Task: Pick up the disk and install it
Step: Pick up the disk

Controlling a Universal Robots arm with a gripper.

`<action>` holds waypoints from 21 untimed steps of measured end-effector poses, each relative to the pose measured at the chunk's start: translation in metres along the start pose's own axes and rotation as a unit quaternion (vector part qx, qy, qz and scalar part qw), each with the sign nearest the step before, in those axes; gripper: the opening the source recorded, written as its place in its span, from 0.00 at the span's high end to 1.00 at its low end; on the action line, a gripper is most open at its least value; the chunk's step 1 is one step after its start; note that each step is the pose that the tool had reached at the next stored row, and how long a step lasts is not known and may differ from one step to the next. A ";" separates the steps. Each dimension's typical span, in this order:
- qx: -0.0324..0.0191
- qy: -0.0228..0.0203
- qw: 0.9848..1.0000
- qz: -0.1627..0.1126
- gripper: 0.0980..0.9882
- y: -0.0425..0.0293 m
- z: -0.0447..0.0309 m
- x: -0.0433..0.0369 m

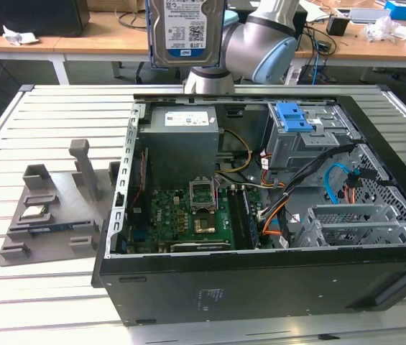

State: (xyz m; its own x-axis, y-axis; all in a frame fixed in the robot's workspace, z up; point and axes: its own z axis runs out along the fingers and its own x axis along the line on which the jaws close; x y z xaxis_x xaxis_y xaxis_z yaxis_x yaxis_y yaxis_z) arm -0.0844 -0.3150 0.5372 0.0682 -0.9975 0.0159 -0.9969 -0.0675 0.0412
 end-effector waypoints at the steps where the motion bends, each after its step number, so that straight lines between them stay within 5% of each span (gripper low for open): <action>1: 0.000 0.000 1.000 0.000 0.70 -0.0028 -0.0001 0.0001; 6: 0.000 0.000 1.000 0.000 0.70 -0.0215 -0.0008 0.0005; 21: 0.000 0.000 1.000 0.000 0.70 -0.0202 -0.0003 0.0268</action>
State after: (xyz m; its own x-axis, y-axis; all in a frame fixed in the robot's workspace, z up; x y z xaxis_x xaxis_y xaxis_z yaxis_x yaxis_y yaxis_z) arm -0.0625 -0.3403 0.5370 0.0682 -0.9975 0.0160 -0.9969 -0.0674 0.0412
